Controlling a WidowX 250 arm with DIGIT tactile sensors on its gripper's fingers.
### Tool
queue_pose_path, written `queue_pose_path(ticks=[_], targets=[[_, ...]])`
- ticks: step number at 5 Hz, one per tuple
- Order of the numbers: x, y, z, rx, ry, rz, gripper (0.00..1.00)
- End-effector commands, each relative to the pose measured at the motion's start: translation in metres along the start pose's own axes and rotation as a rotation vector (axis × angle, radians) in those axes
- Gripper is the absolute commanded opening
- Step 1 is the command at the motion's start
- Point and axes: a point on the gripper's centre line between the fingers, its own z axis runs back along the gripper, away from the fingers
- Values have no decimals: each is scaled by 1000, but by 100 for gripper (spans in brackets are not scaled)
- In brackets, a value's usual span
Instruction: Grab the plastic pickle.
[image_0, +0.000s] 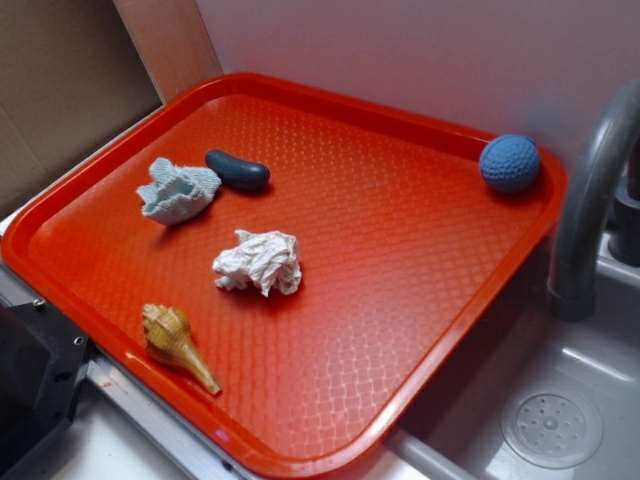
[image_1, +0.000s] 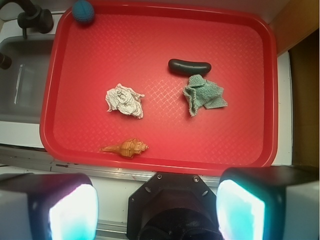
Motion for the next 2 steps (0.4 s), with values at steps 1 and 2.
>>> queue_pose_path(ticks=[1,2], targets=[[0,0,0,0,0,0,100],[31,4,-36,-7,29,-230,100]])
